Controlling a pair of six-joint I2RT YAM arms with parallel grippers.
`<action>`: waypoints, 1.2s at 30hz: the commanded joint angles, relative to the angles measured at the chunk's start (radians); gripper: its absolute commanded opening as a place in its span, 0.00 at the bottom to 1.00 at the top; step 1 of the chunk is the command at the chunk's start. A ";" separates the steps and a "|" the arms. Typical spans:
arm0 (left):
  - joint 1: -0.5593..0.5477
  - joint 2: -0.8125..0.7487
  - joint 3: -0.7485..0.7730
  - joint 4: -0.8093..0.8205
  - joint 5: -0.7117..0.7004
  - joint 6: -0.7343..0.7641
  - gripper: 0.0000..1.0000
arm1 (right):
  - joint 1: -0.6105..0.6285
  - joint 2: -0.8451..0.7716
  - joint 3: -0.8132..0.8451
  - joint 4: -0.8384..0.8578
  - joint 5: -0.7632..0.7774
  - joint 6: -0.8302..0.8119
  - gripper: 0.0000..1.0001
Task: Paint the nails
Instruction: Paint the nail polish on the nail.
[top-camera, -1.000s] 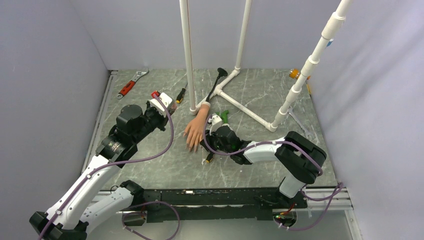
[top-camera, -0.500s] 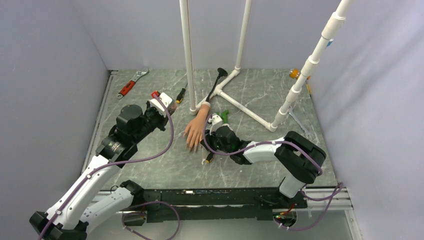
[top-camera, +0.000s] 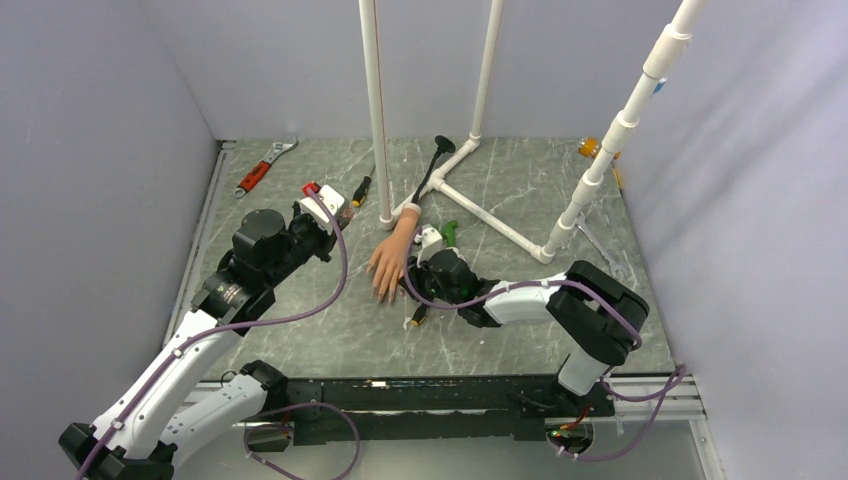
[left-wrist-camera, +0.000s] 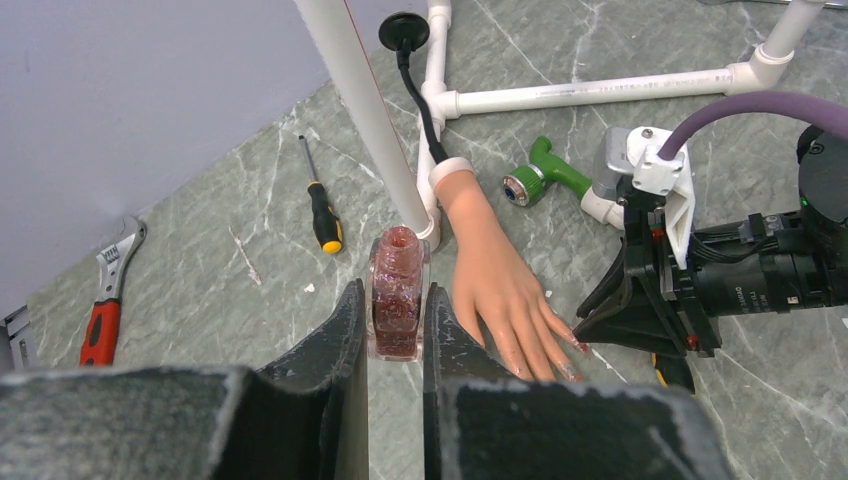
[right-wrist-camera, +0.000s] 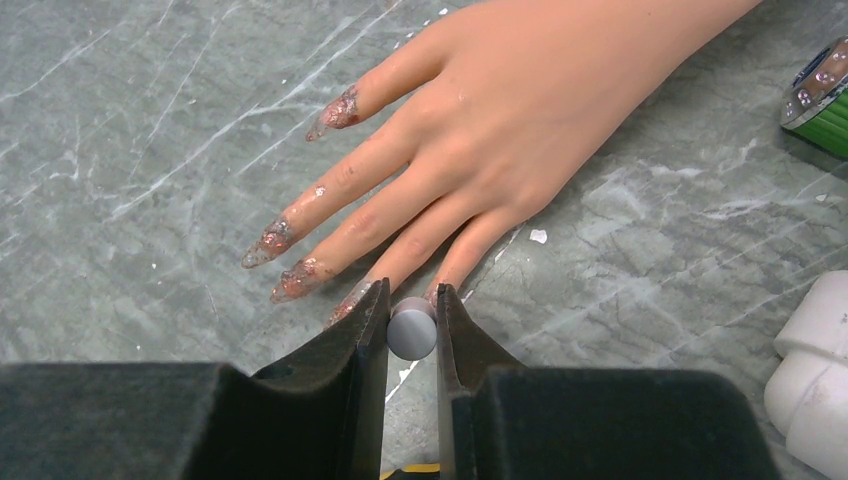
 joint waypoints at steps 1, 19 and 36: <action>-0.001 -0.006 0.017 0.024 -0.006 0.005 0.00 | 0.004 0.012 0.039 0.051 0.018 -0.012 0.00; 0.000 -0.010 0.016 0.022 -0.007 0.006 0.00 | 0.004 -0.007 0.030 -0.012 0.031 0.001 0.00; 0.000 0.000 0.014 0.024 -0.015 0.012 0.00 | 0.019 -0.037 0.018 -0.057 0.031 0.009 0.00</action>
